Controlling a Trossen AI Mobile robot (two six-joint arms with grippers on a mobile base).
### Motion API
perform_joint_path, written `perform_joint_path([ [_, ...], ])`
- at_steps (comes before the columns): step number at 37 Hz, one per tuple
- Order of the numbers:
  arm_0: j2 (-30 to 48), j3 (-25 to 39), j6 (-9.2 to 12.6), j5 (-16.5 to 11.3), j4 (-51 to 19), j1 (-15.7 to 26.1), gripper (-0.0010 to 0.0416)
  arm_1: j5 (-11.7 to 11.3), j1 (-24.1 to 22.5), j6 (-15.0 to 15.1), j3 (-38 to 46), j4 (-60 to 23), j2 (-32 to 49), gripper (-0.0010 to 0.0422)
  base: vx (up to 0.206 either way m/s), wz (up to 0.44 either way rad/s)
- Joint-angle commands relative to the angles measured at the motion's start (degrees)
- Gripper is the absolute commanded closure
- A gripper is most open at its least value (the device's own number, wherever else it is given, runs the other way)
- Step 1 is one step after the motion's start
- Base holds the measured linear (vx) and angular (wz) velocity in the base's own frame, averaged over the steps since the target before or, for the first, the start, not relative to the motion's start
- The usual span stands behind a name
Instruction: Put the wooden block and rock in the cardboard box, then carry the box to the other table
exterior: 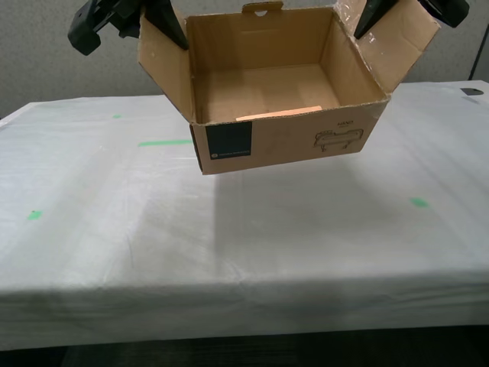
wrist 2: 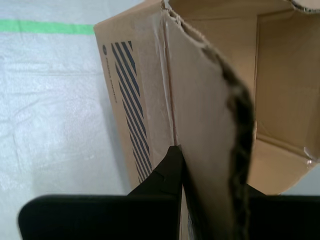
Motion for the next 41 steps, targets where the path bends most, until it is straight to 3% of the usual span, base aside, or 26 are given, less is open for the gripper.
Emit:
perform_joint_path([
  [1,0.0,0.1,0.3,-0.4,0.5,0.1,0.0406,-3.1,0.1,-2.9,0.1,0.2,-0.1,0.0413,-0.018,0.014],
  [4,0.0,0.1,0.3,-0.4,0.6,0.2,0.0406,-4.8,0.1,-5.6,0.1,-0.2,-0.1,0.0413,-0.005,0.004],
  [11,0.3,0.1,1.0,-0.4,3.0,0.3,0.0406,-5.6,0.9,-6.6,0.1,0.4,0.6,0.0413,0.000,0.000],
  [16,3.8,1.2,4.2,-0.7,7.0,0.4,0.0406,-4.6,4.7,-6.2,1.2,1.6,4.5,0.0413,0.000,0.000],
  [19,8.3,4.6,4.1,-0.9,7.5,0.4,0.0406,-3.0,7.1,-3.7,4.0,1.5,8.3,0.0413,0.000,0.000],
  [28,18.8,18.0,5.2,-0.9,7.1,0.6,0.0406,-3.3,10.8,5.9,15.5,-1.9,18.6,0.0413,0.014,0.005],
  [36,28.7,32.3,5.5,-0.9,-0.2,0.7,0.0406,-3.2,11.3,10.9,30.5,-8.8,32.3,0.0413,0.030,-0.001],
  [41,32.9,37.3,5.4,-0.8,-1.9,0.7,0.0406,-3.2,11.3,12.7,36.8,-11.9,37.9,0.0413,0.021,0.002],
])
